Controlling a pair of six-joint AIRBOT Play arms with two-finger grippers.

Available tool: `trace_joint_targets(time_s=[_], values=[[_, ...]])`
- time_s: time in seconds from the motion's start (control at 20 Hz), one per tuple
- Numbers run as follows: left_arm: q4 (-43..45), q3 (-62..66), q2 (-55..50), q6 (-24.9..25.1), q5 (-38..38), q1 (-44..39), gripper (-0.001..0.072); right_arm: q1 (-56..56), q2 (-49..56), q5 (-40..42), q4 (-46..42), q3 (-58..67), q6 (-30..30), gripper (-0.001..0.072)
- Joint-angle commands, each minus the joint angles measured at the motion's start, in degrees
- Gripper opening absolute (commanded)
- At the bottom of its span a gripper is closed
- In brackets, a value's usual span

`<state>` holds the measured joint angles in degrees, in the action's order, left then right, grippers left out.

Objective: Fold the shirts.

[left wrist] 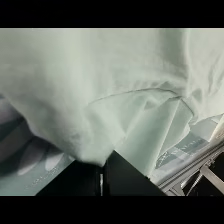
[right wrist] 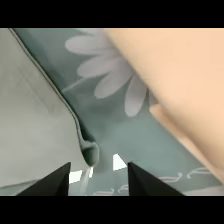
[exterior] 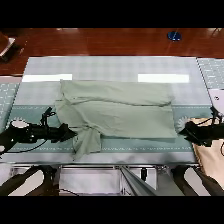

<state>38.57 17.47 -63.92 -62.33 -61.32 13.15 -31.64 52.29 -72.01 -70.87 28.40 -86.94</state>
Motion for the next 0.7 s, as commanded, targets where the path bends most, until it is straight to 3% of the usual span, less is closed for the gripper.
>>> trace_joint_targets(time_s=[0.0, 0.45, 0.5, 0.6, 0.65], values=[[-0.09, 0.0, -0.07, 0.31, 0.33, -0.24, 0.0026, 3.06, 3.89, -2.08, 0.46, -1.38, 0.81, 0.0418], [-2.67, 0.04, -0.07, 0.17, 4.0, -0.24, 0.0026, 3.3, 11.26, 6.91, 14.16, -1.31, 6.12, 0.0399], [-3.04, 0.17, -0.07, 0.44, 4.0, -0.26, 0.0026, 3.3, 11.34, 7.87, 16.13, -1.31, 6.8, 0.0324], [-4.0, 0.96, -0.04, 1.84, 4.0, -0.24, 0.0026, 3.3, 11.34, 8.02, 21.7, -1.29, 12.2, 0.0042], [-4.63, 1.99, 0.07, 1.86, 3.91, -0.24, 0.0026, 3.28, 11.34, 7.3, 24.7, -0.9, 15.39, 0.0018]])
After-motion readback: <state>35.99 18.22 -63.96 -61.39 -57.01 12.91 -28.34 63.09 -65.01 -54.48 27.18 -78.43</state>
